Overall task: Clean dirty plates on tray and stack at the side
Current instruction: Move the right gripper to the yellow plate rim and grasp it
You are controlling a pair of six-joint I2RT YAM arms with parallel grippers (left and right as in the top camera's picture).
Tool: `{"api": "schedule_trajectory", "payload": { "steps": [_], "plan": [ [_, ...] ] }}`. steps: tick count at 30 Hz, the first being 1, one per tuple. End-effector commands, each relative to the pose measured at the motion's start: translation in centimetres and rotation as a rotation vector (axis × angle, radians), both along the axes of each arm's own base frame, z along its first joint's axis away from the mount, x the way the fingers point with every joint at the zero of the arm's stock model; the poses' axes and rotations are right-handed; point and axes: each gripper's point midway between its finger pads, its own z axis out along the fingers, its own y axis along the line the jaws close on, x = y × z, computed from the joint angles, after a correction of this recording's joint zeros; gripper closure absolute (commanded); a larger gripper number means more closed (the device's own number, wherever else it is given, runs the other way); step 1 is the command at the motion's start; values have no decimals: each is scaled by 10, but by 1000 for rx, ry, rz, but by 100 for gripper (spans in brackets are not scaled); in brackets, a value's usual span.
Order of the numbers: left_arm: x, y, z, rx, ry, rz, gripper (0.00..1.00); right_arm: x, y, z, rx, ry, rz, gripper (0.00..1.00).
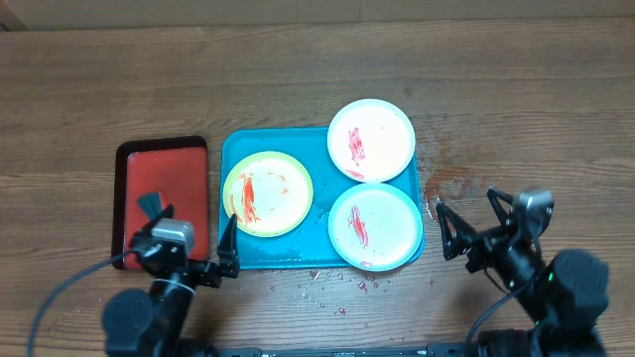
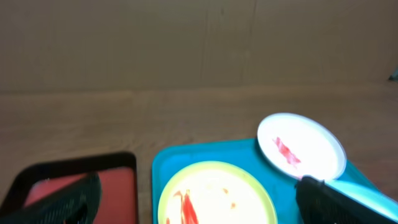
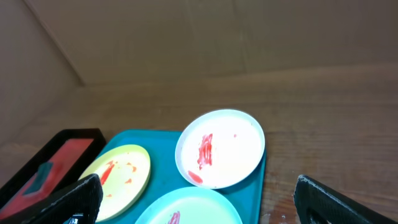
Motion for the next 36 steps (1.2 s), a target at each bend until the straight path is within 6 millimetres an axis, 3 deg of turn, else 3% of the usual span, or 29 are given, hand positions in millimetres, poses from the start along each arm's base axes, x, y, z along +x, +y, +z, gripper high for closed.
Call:
{"api": "schedule_trajectory", "payload": {
  "steps": [1,8,13,16,19,20,22,23,25,28,32,36],
  "plan": [
    [0,5,35,-16,66,30,0,12,3,27,0,85,14,0],
    [17,-4,53,-27,434,-17,0,39,8,66,17,256,34,0],
    [40,-10,46,-20,659,-57,0,50,29,63,155,372,123,0],
    [65,-13,29,-42,727,-61,0,58,33,52,166,422,139,0],
    [71,-26,-3,-100,888,-119,0,68,37,33,198,512,124,11],
    [75,-35,-9,-105,904,-184,7,71,39,26,205,544,118,14],
    [84,-39,-20,-122,947,-213,6,77,47,10,219,621,90,18],
    [88,-38,-24,-118,968,-202,10,80,53,0,215,660,84,21],
    [94,-26,-27,-118,1015,-109,21,84,71,-17,195,728,83,25],
    [98,15,-21,-84,1036,189,24,91,100,-43,137,811,57,31],
    [96,60,5,-24,971,485,18,104,143,-74,28,863,63,34],
    [99,62,11,-19,948,495,4,113,182,-103,-52,872,93,43]
  ]
}}
